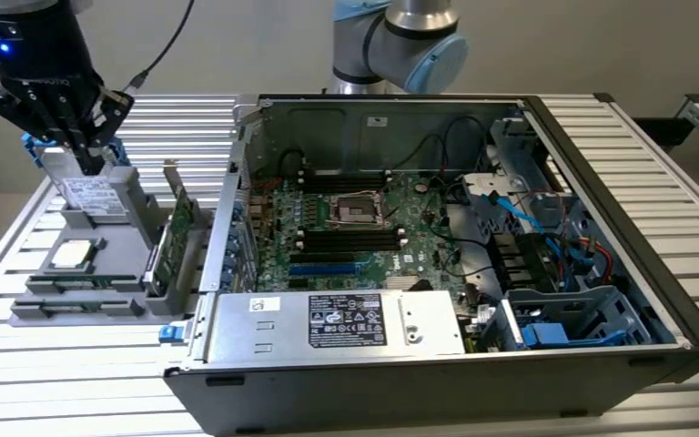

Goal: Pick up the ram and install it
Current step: 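Reach for the ram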

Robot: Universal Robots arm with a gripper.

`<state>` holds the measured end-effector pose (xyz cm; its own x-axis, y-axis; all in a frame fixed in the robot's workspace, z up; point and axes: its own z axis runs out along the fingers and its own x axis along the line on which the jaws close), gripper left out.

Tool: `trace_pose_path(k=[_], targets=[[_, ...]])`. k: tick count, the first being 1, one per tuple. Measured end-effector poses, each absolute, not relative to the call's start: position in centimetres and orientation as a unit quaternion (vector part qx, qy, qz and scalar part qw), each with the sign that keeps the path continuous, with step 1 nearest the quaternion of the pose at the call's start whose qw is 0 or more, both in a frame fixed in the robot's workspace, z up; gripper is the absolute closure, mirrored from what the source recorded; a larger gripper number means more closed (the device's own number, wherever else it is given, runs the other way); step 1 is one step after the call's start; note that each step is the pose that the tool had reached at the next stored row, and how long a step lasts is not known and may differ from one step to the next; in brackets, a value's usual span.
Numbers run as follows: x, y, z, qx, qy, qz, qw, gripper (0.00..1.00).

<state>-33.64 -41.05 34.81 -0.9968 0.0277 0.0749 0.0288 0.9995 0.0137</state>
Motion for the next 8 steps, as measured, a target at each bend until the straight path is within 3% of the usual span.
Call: trace_pose_path(k=[8], targets=[[-34.6, -42.6, 34.7, -0.013, -0.999, -0.007, 0.037, 0.9]])
